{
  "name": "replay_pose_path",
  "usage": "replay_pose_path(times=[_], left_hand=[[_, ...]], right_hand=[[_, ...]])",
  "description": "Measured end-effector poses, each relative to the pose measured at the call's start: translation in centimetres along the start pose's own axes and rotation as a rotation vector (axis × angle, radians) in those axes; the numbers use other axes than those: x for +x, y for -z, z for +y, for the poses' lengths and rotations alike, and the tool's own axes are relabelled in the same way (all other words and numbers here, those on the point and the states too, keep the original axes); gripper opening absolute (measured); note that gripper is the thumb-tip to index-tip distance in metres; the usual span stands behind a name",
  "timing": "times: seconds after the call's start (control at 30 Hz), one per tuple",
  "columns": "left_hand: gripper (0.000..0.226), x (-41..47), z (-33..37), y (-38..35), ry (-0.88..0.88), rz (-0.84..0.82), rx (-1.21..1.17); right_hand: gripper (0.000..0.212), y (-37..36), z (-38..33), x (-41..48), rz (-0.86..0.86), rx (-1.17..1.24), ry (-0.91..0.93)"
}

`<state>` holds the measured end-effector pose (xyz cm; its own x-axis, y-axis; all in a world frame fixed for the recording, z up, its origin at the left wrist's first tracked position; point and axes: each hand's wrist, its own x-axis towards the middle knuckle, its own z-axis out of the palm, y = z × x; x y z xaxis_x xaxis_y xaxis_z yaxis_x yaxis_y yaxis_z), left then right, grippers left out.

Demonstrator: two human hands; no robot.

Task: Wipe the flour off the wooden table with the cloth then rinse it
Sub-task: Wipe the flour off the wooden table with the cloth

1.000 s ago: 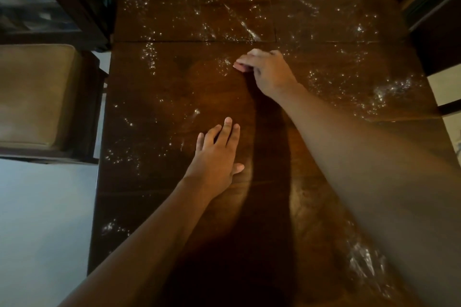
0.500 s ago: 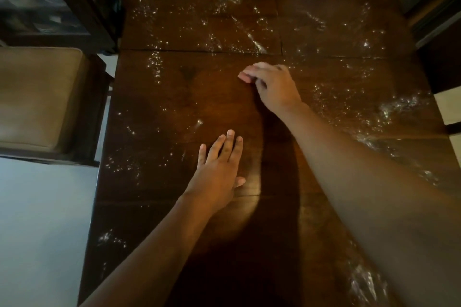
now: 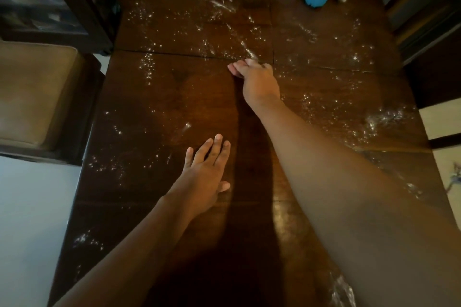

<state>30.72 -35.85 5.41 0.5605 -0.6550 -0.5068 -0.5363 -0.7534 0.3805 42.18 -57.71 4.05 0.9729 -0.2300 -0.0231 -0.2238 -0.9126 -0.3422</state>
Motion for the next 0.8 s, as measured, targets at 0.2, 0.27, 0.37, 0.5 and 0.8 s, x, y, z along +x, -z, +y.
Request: replay_pose_path(times=[0.2,0.27,0.37,0.5,0.8], left_hand=[[0.09,-0.1,0.5,0.2,0.028,-0.001,0.022],[0.09,-0.2,0.5,0.4,0.031,0.0,0.019],[0.09,-0.3,0.5,0.5,0.026,-0.002,0.009],[0.09,-0.1,0.4,0.1,0.036,0.001,0.0],[0.092,-0.1,0.6,0.3,0.032,0.004,-0.014]], right_hand=[[0.052,-0.6,0.8,-3.4,-0.072,0.095,0.156],[0.053,0.0,2.4,-5.8,-0.138,0.065,0.274],[0.055,1.5,5.1,-6.7,-0.128,0.018,0.275],[0.045,1.5,6.3,-3.5,0.039,0.155,-0.062],[0.045,-0.3,3.7,-10.7,-0.009,0.129,0.295]])
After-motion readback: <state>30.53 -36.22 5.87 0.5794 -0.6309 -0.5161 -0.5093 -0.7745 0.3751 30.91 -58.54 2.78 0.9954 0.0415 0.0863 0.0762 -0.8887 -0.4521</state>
